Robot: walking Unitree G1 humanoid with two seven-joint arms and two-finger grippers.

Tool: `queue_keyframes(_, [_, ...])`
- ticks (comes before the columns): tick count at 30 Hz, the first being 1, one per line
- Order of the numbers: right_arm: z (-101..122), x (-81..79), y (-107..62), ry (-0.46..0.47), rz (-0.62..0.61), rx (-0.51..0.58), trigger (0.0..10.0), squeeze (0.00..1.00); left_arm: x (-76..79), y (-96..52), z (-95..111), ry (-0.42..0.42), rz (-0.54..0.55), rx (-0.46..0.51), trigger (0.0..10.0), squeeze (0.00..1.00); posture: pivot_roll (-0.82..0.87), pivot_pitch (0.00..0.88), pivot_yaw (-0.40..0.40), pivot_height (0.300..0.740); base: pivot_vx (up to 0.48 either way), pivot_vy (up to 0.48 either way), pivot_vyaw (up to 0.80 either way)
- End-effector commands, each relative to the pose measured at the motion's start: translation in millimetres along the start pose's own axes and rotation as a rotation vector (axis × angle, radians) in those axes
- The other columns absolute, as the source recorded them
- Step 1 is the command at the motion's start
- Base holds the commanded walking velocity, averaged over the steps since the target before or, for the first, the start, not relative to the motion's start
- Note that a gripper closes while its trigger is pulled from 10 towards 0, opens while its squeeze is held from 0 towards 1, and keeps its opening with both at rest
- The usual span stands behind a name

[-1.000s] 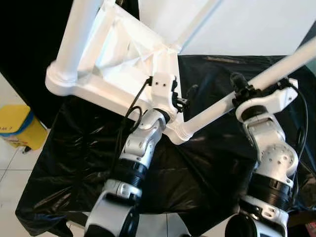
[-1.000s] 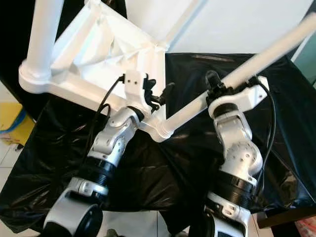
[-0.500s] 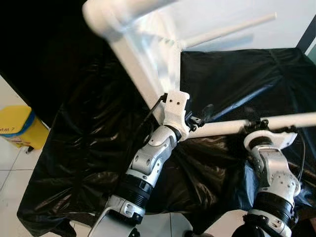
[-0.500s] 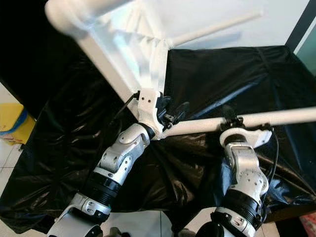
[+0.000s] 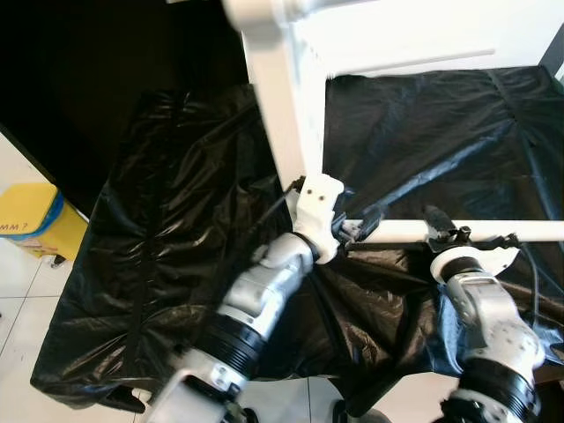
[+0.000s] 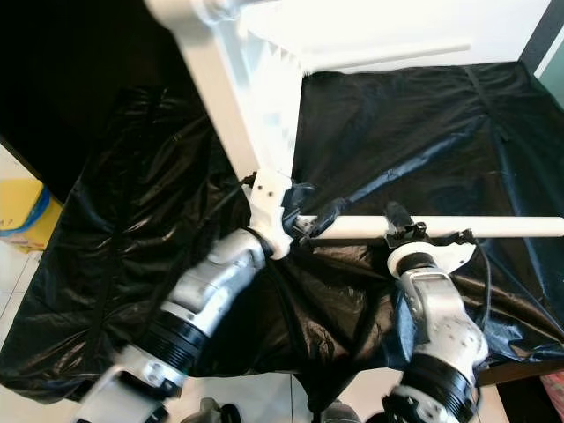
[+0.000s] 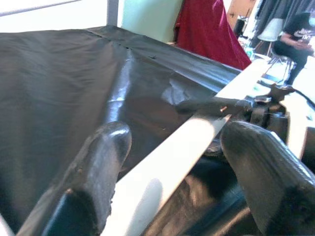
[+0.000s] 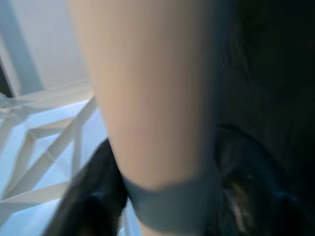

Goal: Building children table

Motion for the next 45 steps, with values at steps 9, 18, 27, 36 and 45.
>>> queue_keyframes(9, [-1,108.5,-125.1,0.055,-0.360,0.067,10.0,0.00,-29.7,-17.6,7,0.091,-0.012,-0.037,10.0,0.00,-0.20,0.226,0.091,0.740,0.000,0.000,0.00])
queue_keyframes(18, [8,63.3,-132.5,-0.255,-0.182,0.009,10.0,0.00,-34.8,-19.9,15,0.099,-0.037,-0.008,10.0,0.00,-0.21,0.227,0.095,0.740,0.000,0.000,0.00])
queue_keyframes(27, [11,-22.9,-72.1,-0.614,0.155,0.104,10.0,0.00,-6.4,-25.5,10,0.058,-0.116,0.008,10.0,0.00,-0.18,0.215,0.104,0.740,0.000,0.000,0.00])
queue_keyframes(36, [-20,-46.3,-40.3,-0.758,0.278,0.102,10.0,0.00,13.0,-31.0,-1,0.011,-0.141,0.001,10.0,0.00,-0.14,0.197,0.095,0.740,0.000,0.000,0.00])
queue_keyframes(45, [-50,-76.4,-26.3,-0.973,0.432,0.174,10.0,0.00,26.1,-45.2,-1,-0.043,-0.134,0.003,10.0,0.00,-0.13,0.171,0.114,0.740,0.000,0.000,0.00])
Point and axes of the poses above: a point about 5 cm out from each wrist's last joint towards the gripper, its own y axis pointing out of the wrist towards the gripper, its own z axis along the axis of the wrist's last joint, x = y × z, the point moved 5 cm from there along y, pointing out of the wrist towards the gripper, and after that the axes turned 6 degrees about y, right-handed, at the moved point
